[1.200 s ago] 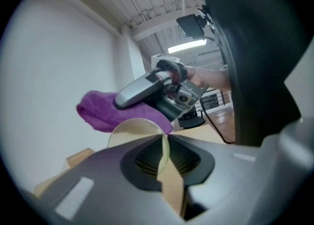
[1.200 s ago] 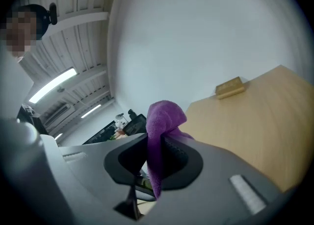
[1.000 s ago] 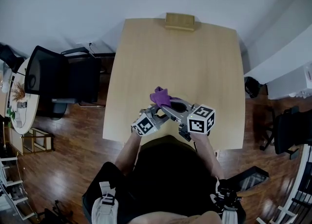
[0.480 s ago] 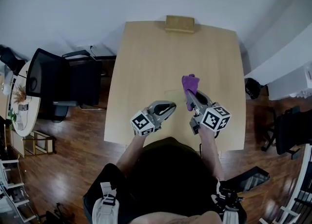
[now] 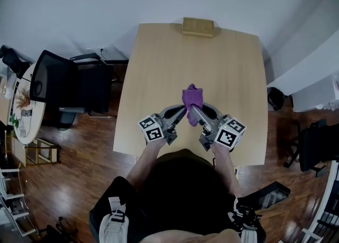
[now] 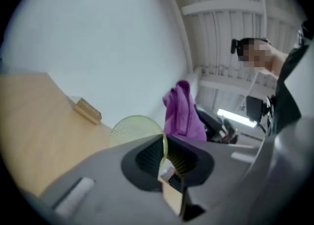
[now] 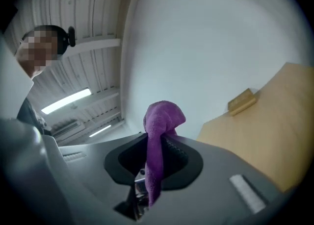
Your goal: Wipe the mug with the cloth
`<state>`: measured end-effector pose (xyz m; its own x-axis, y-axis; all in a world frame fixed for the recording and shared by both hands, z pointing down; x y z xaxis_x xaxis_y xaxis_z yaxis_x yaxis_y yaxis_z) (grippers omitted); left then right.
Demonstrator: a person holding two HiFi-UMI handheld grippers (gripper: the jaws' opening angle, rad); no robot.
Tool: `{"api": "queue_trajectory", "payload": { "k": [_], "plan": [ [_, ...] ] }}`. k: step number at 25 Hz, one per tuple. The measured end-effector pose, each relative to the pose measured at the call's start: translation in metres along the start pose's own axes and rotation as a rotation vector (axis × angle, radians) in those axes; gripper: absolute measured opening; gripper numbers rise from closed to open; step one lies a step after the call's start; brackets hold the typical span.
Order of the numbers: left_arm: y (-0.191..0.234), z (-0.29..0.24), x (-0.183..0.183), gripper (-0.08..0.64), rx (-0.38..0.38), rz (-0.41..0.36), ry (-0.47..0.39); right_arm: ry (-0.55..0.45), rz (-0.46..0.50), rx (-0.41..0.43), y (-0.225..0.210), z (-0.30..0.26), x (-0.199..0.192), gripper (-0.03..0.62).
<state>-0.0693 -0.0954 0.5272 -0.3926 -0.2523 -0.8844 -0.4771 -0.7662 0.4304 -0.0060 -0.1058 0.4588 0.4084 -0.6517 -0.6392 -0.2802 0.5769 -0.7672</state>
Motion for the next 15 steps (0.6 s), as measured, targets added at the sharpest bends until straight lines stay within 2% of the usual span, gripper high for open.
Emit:
{"api": "queue_trajectory", "payload": {
  "k": [3, 5, 8, 12, 15],
  "plan": [
    [0.004, 0.004, 0.005, 0.043, 0.007, 0.058, -0.033, -0.198, 0.015, -0.158, -0.029, 0.034, 0.043, 0.061],
    [0.002, 0.004, 0.008, 0.043, -0.003, 0.077, -0.047, -0.233, 0.024, -0.221, -0.040, 0.043, 0.053, 0.061],
    [-0.006, 0.000, 0.012, 0.043, -0.024, 0.074, -0.039, -0.151, 0.028, -0.221, -0.042, 0.027, 0.033, 0.061],
    [-0.010, -0.011, -0.001, 0.048, -0.042, 0.005, 0.028, 0.044, 0.041, -0.158, -0.032, -0.008, -0.015, 0.061],
    [-0.008, -0.007, 0.001, 0.046, -0.049, -0.007, 0.041, 0.126, 0.040, -0.100, -0.019, -0.021, -0.030, 0.061]
  ]
}}
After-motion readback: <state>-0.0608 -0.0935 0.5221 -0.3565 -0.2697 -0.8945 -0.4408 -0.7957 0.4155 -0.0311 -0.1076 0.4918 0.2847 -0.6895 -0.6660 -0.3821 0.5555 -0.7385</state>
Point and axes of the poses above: the fingertips, and each gripper's own axes: z backward along the fingers, y to its left, x out of its top, the point moved 2 cm from there along z, backward along the fingers, and after that the axes turned 11 degrees about -z, right-handed, at the moved point
